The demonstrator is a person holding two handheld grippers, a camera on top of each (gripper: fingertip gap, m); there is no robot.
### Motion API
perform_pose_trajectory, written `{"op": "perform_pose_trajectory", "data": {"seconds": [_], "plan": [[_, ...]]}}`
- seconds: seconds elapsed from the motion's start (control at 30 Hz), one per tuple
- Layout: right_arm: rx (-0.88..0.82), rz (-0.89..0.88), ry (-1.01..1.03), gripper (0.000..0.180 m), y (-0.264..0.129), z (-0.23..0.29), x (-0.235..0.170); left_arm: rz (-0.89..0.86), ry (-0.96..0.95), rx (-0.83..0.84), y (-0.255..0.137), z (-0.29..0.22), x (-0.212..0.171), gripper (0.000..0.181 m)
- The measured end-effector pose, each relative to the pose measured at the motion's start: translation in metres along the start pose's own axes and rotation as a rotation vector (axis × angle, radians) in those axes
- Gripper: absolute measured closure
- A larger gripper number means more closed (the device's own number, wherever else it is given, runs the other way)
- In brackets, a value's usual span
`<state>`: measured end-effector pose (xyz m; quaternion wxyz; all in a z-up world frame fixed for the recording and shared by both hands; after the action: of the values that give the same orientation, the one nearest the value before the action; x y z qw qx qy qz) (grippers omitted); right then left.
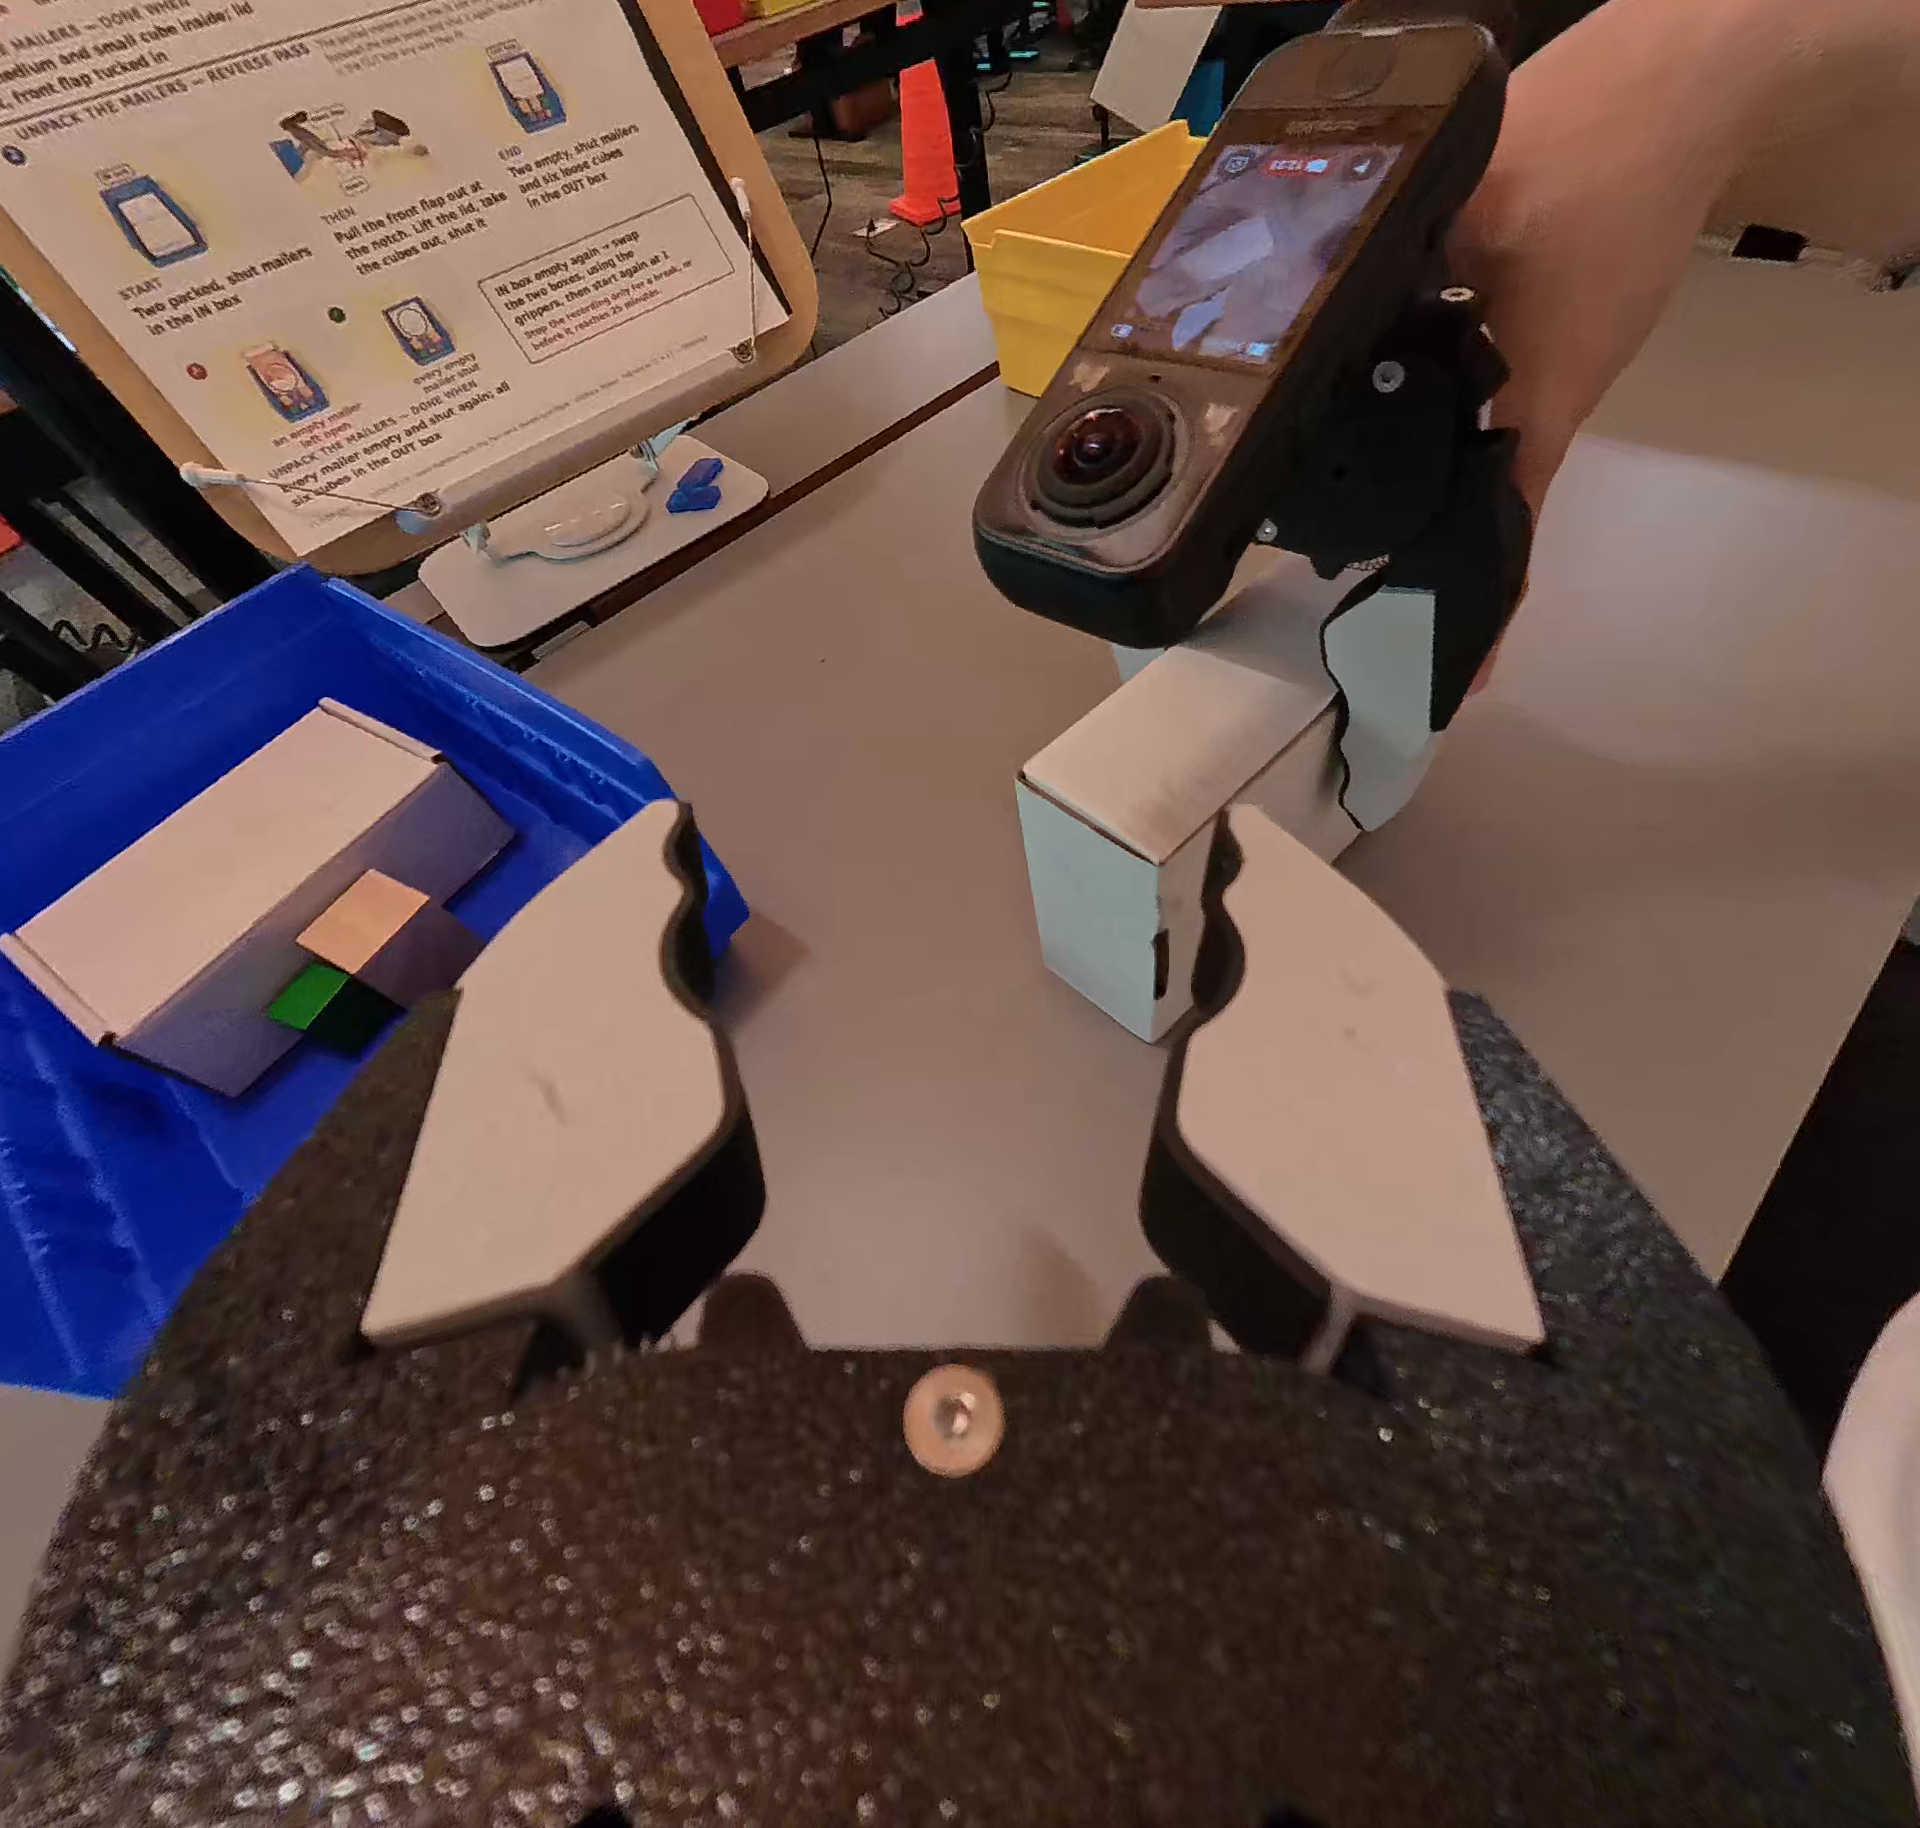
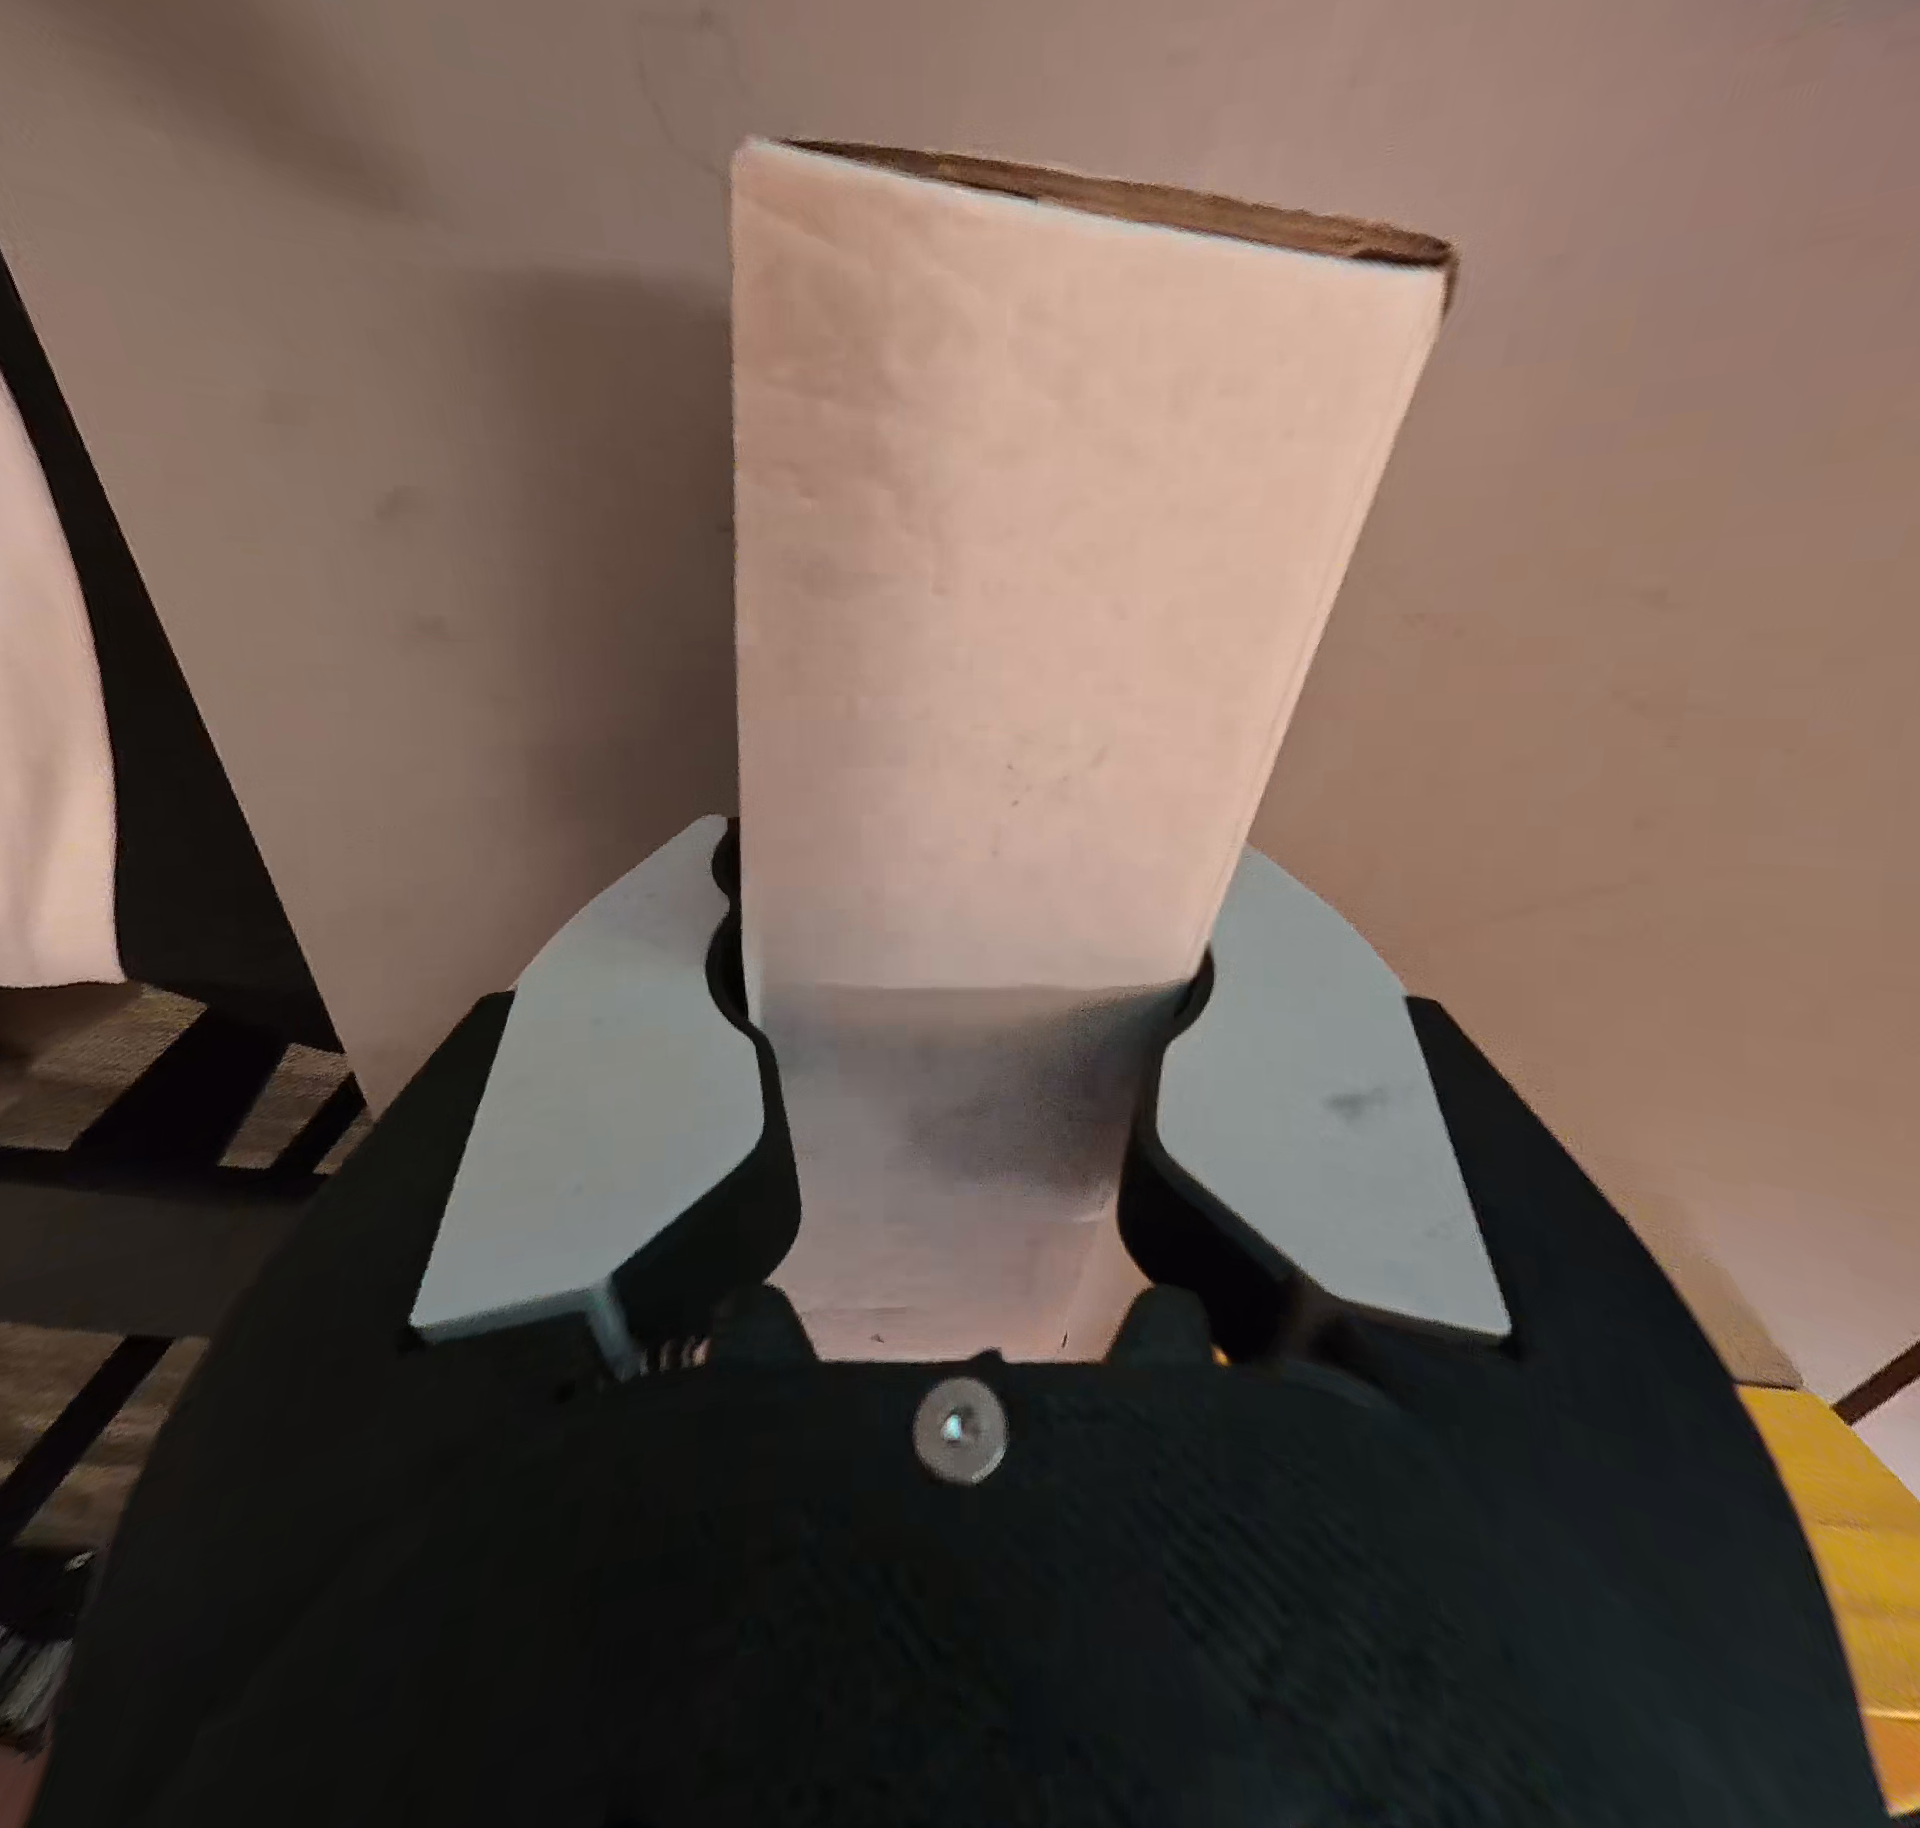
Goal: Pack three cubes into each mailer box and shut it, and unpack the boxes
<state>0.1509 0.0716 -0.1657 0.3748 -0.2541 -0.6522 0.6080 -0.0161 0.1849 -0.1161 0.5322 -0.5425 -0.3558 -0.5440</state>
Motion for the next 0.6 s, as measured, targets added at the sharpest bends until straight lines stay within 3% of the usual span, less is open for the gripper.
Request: {"op": "perform_pose_trajectory", "data": {"seconds": [0.17,0.33,0.6], "plan": [[0.011,-0.009,0.015,0.104,-0.009,0.003,-0.006,0.014,-0.014,-0.003,-0.001,0.001,-0.002,0.110],[-0.174,-0.059,-0.009,0.104,-0.066,0.007,-0.033,0.024,-0.030,0.026,-0.001,0.006,-0.005,0.115],[-0.621,0.162,0.123,0.105,-0.180,-0.034,-0.160,0.080,-0.001,0.035,0.009,0.003,-0.012,0.115]]}}
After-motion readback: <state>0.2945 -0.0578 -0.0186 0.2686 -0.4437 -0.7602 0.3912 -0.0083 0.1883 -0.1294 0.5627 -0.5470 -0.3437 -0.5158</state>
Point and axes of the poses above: each gripper's, where its closed fingertips meet, y out along the fingers, x out of its top, z = x × y across the jaws, the point moved 10 cm from there along -y, back along the fingers, and after that the axes turned 9 degrees about -z, right-handed, at the moved point
